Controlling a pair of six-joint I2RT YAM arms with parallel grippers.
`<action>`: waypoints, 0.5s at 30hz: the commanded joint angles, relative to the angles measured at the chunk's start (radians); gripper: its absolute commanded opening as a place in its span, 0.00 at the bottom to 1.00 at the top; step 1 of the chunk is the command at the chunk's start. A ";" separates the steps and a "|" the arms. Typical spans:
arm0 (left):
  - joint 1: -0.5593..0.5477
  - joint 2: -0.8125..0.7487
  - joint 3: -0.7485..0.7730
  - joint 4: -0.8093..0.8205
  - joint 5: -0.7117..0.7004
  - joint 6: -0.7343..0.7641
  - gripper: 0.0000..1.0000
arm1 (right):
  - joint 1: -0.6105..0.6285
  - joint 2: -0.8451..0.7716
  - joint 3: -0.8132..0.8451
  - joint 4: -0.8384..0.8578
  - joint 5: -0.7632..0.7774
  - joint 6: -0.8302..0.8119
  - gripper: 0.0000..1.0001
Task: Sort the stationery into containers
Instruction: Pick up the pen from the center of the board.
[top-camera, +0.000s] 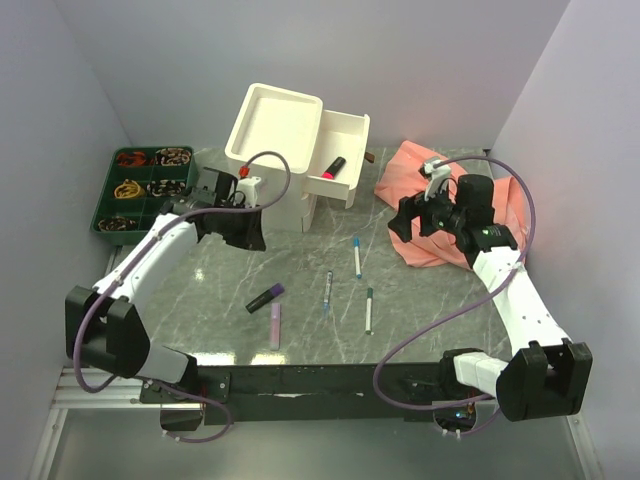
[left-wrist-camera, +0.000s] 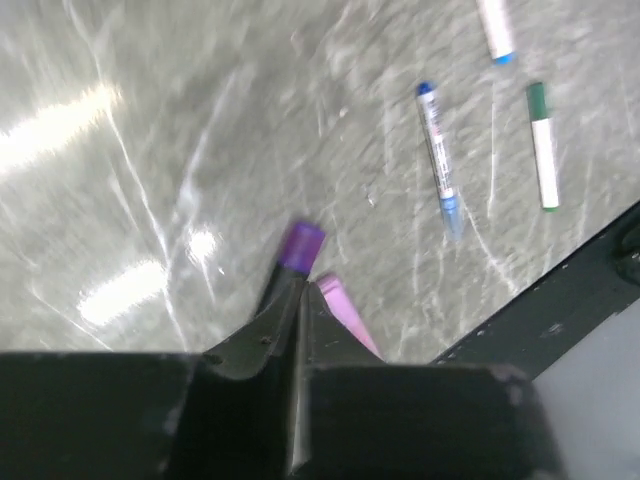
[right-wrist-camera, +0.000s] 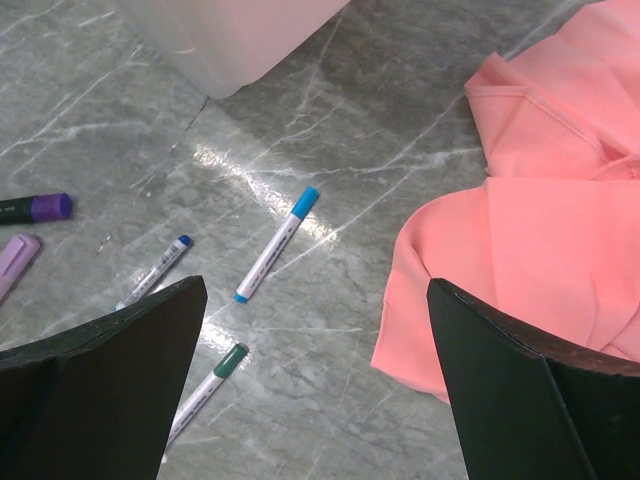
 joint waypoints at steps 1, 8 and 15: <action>-0.048 0.000 -0.004 -0.040 0.002 0.120 0.48 | -0.015 -0.018 0.037 0.035 0.003 -0.015 1.00; -0.211 0.005 -0.137 0.047 -0.244 0.242 0.55 | -0.015 -0.033 0.034 0.004 0.006 -0.037 1.00; -0.235 0.057 -0.134 0.047 -0.311 0.280 0.55 | -0.016 -0.061 -0.018 0.018 -0.003 -0.025 1.00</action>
